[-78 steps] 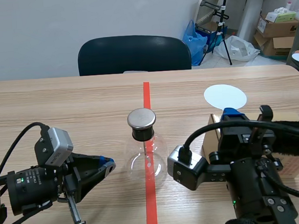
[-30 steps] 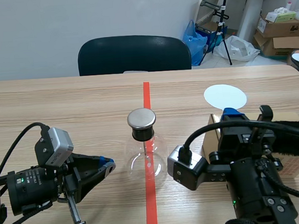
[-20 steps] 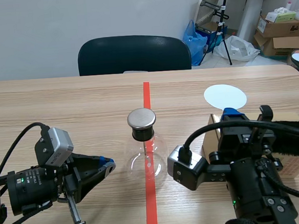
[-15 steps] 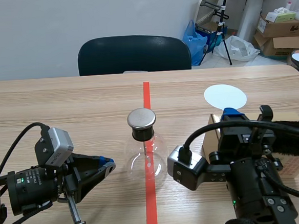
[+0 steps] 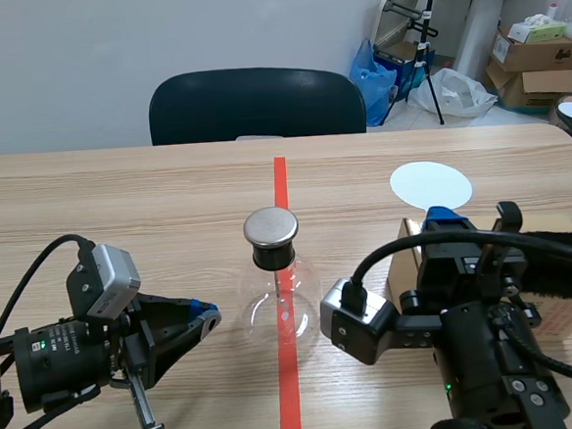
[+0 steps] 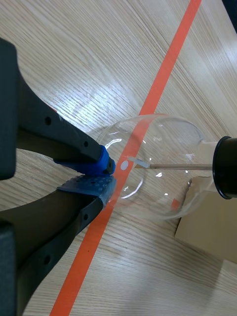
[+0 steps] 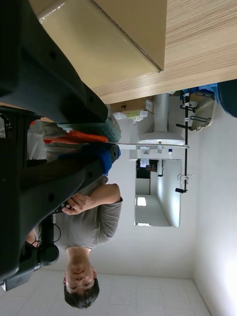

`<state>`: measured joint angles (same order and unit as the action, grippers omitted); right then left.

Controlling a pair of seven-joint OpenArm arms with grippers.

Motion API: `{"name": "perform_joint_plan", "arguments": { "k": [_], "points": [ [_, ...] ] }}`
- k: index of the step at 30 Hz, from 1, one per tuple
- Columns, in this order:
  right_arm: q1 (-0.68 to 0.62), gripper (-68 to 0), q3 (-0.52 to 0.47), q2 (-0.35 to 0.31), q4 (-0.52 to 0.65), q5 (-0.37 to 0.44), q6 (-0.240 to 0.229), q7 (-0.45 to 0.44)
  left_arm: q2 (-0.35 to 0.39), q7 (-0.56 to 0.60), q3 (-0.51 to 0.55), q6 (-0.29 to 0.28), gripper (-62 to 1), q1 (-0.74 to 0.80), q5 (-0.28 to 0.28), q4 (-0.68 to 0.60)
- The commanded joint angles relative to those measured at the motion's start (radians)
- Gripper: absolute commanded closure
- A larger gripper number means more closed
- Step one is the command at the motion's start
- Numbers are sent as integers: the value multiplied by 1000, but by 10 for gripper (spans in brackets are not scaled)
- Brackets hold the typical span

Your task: Do the electroscope experiment

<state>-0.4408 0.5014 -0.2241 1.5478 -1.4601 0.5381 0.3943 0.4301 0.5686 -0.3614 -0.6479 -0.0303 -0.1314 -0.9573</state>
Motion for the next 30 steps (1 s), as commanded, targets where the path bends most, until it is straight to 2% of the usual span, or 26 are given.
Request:
{"name": "perform_joint_plan", "arguments": {
  "k": [1, 10, 13, 25, 30],
  "points": [
    [17, -9, -4, 0, 13, -1, 14, 3, 3, 11, 1, 2, -39, -3, 11, -23],
    [17, -9, -4, 0, 13, -1, 15, 4, 3, 11, 1, 2, -39, -3, 11, -23],
    [11, -10, -4, 0, 13, -1, 29, 5, 3, 11, 1, 2, -39, -3, 11, -23],
    [-86, -11, -76, 0, 13, -1, 190, -55, 10, 13, 1, 0, -39, 5, 11, -24],
    [-123, -11, -128, 0, 13, -1, 240, -136, 59, 65, 18, -29, -39, 80, 14, -90]
  ]
}}
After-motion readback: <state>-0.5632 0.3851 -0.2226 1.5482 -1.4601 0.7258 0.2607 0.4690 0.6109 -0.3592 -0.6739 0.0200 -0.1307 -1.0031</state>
